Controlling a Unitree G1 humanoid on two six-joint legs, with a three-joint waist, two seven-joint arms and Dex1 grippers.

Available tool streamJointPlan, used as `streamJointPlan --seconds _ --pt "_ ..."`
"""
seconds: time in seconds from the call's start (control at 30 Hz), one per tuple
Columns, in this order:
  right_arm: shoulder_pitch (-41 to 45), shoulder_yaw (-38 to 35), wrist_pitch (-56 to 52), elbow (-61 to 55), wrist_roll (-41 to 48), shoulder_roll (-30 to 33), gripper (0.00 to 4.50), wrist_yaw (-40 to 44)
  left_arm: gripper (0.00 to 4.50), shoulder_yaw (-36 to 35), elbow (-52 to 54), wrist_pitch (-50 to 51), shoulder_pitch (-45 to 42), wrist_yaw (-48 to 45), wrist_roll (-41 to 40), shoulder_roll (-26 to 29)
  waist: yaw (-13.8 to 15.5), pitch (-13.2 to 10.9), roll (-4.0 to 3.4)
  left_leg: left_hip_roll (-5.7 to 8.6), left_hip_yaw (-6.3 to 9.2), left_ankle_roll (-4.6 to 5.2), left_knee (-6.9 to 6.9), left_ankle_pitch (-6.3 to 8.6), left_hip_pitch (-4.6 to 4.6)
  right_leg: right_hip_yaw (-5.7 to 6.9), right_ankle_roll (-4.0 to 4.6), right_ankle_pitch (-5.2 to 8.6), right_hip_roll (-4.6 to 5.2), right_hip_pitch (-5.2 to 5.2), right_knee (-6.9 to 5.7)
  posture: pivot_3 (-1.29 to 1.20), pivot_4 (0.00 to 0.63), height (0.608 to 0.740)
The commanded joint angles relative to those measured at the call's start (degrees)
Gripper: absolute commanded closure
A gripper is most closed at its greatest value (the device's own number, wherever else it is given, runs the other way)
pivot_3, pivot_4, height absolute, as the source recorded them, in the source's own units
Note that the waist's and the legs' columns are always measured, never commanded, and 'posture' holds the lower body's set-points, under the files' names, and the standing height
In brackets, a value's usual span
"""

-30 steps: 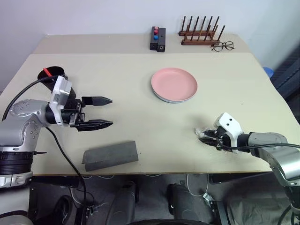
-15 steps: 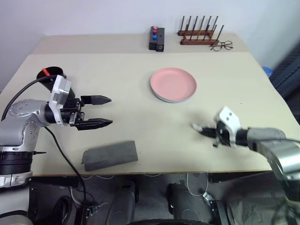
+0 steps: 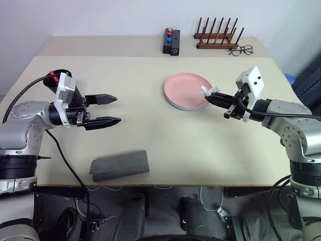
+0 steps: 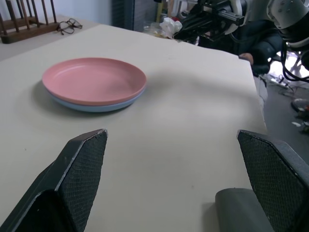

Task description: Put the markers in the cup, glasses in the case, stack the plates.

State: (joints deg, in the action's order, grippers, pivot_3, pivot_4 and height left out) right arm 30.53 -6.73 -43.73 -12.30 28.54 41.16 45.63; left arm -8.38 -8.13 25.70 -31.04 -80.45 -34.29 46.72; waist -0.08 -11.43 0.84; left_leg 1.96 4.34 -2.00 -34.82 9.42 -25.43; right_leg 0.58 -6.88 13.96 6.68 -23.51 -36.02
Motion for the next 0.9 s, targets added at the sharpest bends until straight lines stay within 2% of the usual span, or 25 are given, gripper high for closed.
streamJointPlan --seconds 0.03,0.1,0.23,0.47,0.8,0.9 --pt "1.0 -1.3 0.5 -1.4 1.0 0.4 4.47 -0.1 0.00 -0.8 0.8 -0.7 -0.4 -0.1 0.0 0.5 -0.2 0.0 0.00 -0.01 0.00 0.00 0.00 0.00 0.00 0.00 0.00 0.00 0.00 0.00 0.00 0.00 0.150 0.740" --pt "1.0 -1.2 0.5 -1.4 1.0 0.4 4.47 -0.1 0.00 -0.8 0.8 -0.7 -0.4 -0.1 0.0 0.5 -0.5 0.0 0.00 -0.02 0.01 0.00 0.00 0.00 -0.01 -0.01 0.00 0.00 0.02 0.00 0.01 0.00 0.150 0.740" --pt "11.8 5.3 11.0 13.5 -9.2 -6.9 4.47 -6.3 0.00 -2.8 2.4 0.2 -0.6 4.2 -1.1 -0.6 -1.6 0.0 -0.04 0.01 -0.11 0.01 0.02 -0.01 0.06 -0.14 0.04 -0.08 -0.01 -0.07 -0.02 0.00 0.150 0.740" --pt "12.6 5.3 14.1 16.5 -10.8 -7.5 4.47 -5.4 0.00 -2.5 3.1 0.8 -0.8 4.8 -1.4 -0.6 -0.6 0.0 -0.04 0.06 -0.05 0.02 0.13 -0.01 -0.03 -0.12 -0.28 -0.14 -0.06 -0.11 -0.05 0.00 0.150 0.740" --pt "14.0 6.4 16.6 19.6 -13.0 -9.0 4.47 -5.5 0.00 -2.7 2.8 1.0 -1.0 4.6 -1.1 -0.7 -1.0 0.0 -0.04 0.04 -0.07 0.01 0.05 -0.01 0.06 -0.13 -0.10 -0.05 -0.08 -0.07 -0.09 0.00 0.150 0.740" --pt "17.3 9.3 23.3 30.4 -18.4 -12.7 4.47 -8.9 0.00 -2.5 2.9 0.5 -1.2 5.1 -0.8 -1.2 -1.3 0.0 -0.05 0.02 -0.10 0.01 0.06 -0.02 0.08 -0.14 -0.24 -0.14 -0.10 -0.08 -0.10 0.00 0.150 0.740"
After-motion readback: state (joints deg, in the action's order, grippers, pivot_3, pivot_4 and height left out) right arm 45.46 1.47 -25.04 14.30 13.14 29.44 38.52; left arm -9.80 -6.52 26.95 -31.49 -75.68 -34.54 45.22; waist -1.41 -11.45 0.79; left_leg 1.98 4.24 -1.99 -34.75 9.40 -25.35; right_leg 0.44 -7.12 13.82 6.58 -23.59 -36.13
